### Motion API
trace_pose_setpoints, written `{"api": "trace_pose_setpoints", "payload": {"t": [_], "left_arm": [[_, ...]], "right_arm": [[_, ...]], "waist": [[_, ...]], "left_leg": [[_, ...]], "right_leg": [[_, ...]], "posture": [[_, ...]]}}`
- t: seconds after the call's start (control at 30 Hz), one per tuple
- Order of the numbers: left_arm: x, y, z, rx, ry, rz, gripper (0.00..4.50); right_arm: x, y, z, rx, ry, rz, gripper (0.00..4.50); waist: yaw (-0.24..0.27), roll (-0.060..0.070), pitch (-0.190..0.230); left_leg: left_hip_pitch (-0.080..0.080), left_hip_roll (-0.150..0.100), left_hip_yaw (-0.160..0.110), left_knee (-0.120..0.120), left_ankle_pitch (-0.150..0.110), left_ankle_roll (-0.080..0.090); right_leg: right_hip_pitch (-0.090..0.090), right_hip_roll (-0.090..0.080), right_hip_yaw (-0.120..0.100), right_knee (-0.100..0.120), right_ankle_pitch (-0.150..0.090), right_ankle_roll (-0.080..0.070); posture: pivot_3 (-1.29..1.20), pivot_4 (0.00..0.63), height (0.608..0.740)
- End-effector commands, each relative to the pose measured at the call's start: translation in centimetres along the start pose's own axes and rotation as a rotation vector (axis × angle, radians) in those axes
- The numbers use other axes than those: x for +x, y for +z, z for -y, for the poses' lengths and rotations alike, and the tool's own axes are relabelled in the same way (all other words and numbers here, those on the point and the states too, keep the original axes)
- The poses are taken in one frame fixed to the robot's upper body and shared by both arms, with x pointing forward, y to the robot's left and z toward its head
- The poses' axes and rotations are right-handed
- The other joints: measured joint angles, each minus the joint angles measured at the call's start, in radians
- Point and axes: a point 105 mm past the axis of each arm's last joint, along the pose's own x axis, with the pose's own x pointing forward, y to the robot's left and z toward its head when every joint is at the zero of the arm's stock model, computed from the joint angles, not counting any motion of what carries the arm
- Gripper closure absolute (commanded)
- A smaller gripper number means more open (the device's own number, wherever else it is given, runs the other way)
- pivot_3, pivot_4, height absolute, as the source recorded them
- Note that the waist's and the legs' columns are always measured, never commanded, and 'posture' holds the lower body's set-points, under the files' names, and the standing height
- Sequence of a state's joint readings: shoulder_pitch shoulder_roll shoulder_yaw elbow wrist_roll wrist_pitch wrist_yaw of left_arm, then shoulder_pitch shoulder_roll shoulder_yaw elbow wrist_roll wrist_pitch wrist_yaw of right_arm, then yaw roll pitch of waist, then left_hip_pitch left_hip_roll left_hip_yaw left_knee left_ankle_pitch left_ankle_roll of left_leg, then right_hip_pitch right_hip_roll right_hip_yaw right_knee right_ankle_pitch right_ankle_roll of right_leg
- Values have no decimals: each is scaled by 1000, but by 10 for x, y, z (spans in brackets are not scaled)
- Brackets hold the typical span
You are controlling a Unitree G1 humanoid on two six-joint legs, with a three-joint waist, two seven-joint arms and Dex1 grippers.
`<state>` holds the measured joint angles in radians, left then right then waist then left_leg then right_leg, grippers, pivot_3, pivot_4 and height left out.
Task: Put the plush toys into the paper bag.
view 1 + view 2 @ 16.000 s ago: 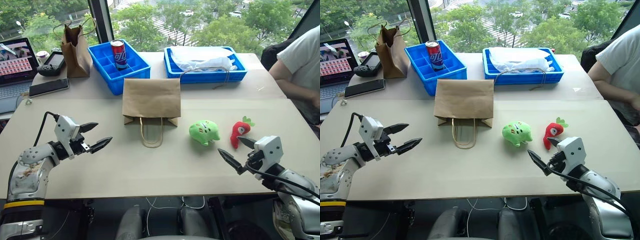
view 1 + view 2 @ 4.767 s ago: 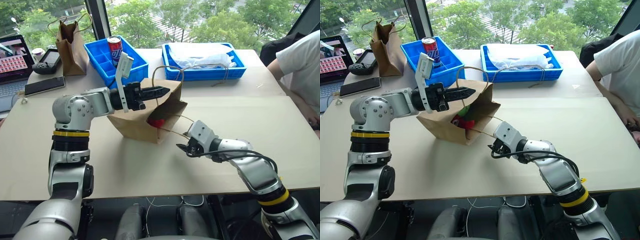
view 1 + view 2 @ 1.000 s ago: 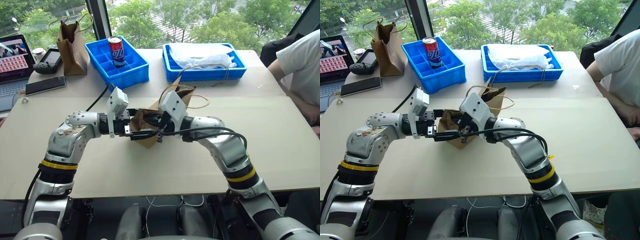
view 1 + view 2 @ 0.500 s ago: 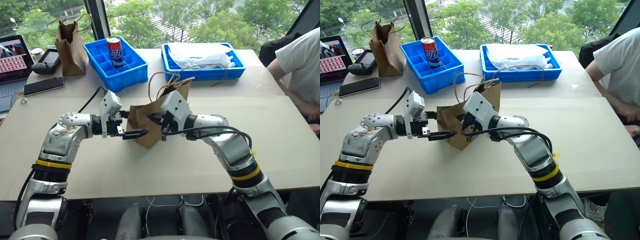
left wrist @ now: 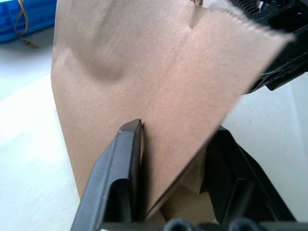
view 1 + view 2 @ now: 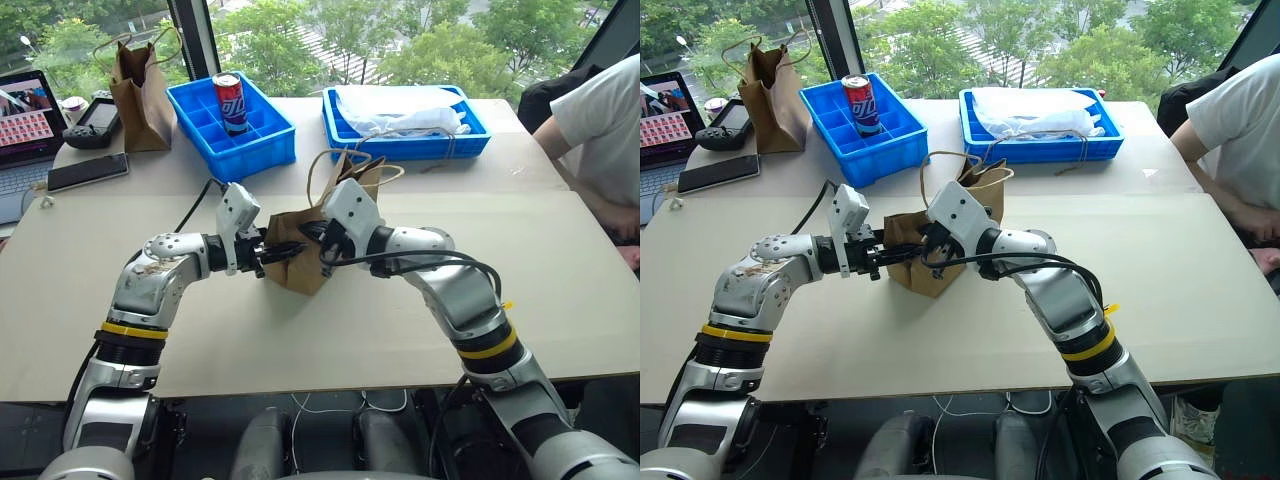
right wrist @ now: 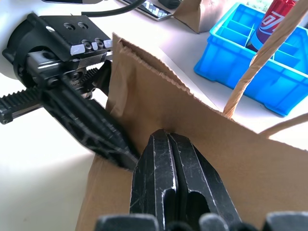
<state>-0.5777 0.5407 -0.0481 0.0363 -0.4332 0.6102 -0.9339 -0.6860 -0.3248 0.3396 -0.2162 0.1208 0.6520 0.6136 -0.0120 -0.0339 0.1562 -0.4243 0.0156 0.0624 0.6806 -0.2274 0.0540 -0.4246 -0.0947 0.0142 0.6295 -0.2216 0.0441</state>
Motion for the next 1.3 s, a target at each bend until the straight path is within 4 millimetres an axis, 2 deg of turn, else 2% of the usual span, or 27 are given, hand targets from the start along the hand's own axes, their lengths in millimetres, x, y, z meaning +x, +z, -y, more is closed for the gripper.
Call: {"api": "trace_pose_setpoints", "payload": {"t": [0.03, 0.07, 0.2, 0.33, 0.5, 0.67, 0.73, 0.8, 0.93, 1.03, 1.27, 1.3], "left_arm": [[3, 9, 1, 19, 12, 18, 4229], [2, 9, -2, 25, 27, 14, 4406], [1, 17, -15, 52, 70, 25, 4406], [1, 29, -14, 128, -16, 46, 4406], [2, 45, -6, 252, -211, 78, 4406], [-2, 36, 8, 389, -469, 37, 4406], [-4, 27, 11, 429, -554, 4, 4406], [-3, 17, 9, 480, -578, -44, 4406], [1, 11, 9, 532, -615, -68, 4406], [3, 4, 7, 572, -623, -98, 4406], [1, -2, 2, 528, -606, -110, 4406], [-1, 6, 0, 488, -591, -85, 4149]], "right_arm": [[-3, 15, 4, -35, -18, 51, 4500], [-4, 16, 4, -36, -18, 50, 4500], [-22, 19, 1, -24, 22, 41, 4500], [-59, 10, -19, 5, 133, -35, 4500], [-106, -12, -21, 54, 137, -170, 4500], [-143, -34, -9, 101, 60, -286, 4500], [-156, -41, -7, 122, 35, -325, 4500], [-169, -50, -5, 136, 10, -378, 4500], [-192, -61, -3, 170, -47, -451, 4500], [-204, -65, -1, 177, -76, -479, 4500], [-208, -65, 2, 175, -92, -476, 4500], [-208, -66, 5, 173, -93, -477, 4500]], "waist": [[0, 0, 0], [0, 0, 0], [4, 0, 0], [13, 0, 0], [19, 0, 0], [23, 0, 0], [23, 0, 0], [23, 0, 0], [24, -1, 0], [24, -1, 0], [23, -1, 0], [23, -1, 0]], "left_leg": [[0, 0, 0, 0, 0, 0], [0, 0, 0, 0, 0, 0], [0, 0, 0, 0, 0, 0], [0, -1, -1, 0, 0, 0], [-2, -1, 0, 0, -1, 1], [-1, -1, 0, 0, -1, 1], [-1, -1, 1, 0, -1, 1], [-2, -1, 1, 0, -1, 1], [-2, -1, 0, 0, -1, 1], [-2, -1, 0, 1, -1, 1], [-2, 0, 0, 2, -1, 2], [-2, 0, 0, 2, -1, 2]], "right_leg": [[0, 0, 0, 0, 0, 0], [0, 0, 0, 0, 0, 0], [0, 0, 0, 0, 0, 0], [1, -1, -1, -1, 0, 0], [0, -1, -2, -4, 0, 0], [1, -1, -1, -4, 0, 0], [1, -1, -1, -4, 0, 0], [1, 0, -1, -4, 0, 0], [1, -1, -1, -5, 0, 0], [1, -1, -1, -5, 0, 0], [2, -1, -1, -4, 0, 1], [2, 0, -1, -4, 0, 1]], "posture": [[0, 150, 740], [0, 150, 740], [0, 150, 740], [0, 150, 740], [0, 150, 740], [0, 150, 740], [0, 150, 740], [0, 150, 740], [0, 150, 740], [0, 150, 740], [0, 150, 740], [0, 150, 740]]}}
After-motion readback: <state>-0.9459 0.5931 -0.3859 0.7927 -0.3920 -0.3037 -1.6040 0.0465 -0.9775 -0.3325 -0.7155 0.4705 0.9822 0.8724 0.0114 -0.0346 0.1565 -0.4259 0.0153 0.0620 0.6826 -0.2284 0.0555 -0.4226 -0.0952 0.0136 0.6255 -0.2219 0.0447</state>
